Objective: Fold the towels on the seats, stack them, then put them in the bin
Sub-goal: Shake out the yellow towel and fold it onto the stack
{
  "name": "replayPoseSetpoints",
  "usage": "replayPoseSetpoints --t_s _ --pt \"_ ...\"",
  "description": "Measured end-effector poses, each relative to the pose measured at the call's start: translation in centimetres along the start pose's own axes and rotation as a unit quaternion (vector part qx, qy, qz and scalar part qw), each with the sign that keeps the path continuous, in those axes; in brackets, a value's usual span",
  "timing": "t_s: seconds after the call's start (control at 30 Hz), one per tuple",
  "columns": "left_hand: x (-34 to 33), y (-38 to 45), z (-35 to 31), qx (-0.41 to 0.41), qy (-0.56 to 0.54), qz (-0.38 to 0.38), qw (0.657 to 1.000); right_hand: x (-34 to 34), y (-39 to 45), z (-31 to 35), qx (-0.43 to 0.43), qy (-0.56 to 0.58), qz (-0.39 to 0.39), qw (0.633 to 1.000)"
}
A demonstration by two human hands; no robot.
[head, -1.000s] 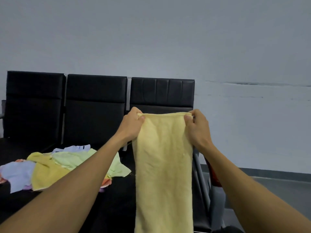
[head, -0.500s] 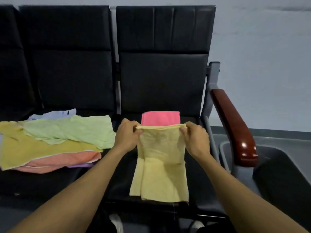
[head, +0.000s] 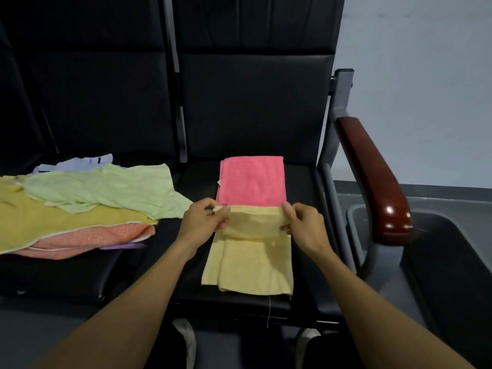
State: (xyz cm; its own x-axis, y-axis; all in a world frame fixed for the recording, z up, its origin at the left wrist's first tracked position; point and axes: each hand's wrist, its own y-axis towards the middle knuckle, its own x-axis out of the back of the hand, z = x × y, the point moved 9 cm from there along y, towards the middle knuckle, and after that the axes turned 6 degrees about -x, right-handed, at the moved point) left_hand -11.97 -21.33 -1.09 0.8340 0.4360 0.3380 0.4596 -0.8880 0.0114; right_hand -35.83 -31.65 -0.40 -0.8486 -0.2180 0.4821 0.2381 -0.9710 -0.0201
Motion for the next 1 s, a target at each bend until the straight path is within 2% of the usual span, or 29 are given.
replayPoseSetpoints --t_s 0.1,0.17,0.33,0.4,0.47,0.53,0.6,0.7,0.83,0.93,1.0 --pt "-0.1 -1.3 1.6 0.047 -0.008 0.002 0.999 0.0 -1.2 -2.0 -0.052 0.011 0.005 0.999" --pt "-0.4 -2.3 2.6 0.067 0.016 0.019 0.997 -0.5 -2.1 -3.5 -0.074 -0.027 0.029 0.996" --pt "-2.4 -5.5 6.1 0.177 0.073 0.172 0.966 -2.6 -4.0 -7.2 -0.151 -0.099 0.140 0.973" --pt "-3.0 -6.1 6.6 0.188 0.086 0.217 0.954 -3.1 -4.3 -7.9 -0.161 -0.129 0.166 0.964" --pt "-3.2 -6.0 6.6 0.177 0.107 0.241 0.948 -3.4 -4.2 -8.1 -0.164 -0.110 0.172 0.965" --pt "-3.1 -4.9 6.5 0.150 0.154 0.237 0.947 -3.6 -3.8 -7.7 -0.161 -0.073 0.167 0.970" --pt "-2.6 -3.5 6.2 0.133 0.174 0.195 0.956 -3.7 -3.1 -7.1 -0.146 -0.060 0.155 0.975" --pt "-2.7 -1.9 6.3 0.132 0.096 0.144 0.976 -4.2 -2.1 -6.8 -0.130 -0.064 0.143 0.979" --pt "-4.0 -0.7 6.4 0.128 -0.002 0.140 0.982 -4.3 -0.8 -6.6 -0.125 -0.015 0.116 0.985" --pt "-4.6 0.1 6.7 0.121 -0.028 0.116 0.986 -5.4 -0.6 -7.0 -0.155 -0.004 0.168 0.973" --pt "-5.3 -0.1 7.1 0.124 -0.016 0.133 0.983 -6.3 -0.9 -7.4 -0.175 -0.021 0.216 0.960"
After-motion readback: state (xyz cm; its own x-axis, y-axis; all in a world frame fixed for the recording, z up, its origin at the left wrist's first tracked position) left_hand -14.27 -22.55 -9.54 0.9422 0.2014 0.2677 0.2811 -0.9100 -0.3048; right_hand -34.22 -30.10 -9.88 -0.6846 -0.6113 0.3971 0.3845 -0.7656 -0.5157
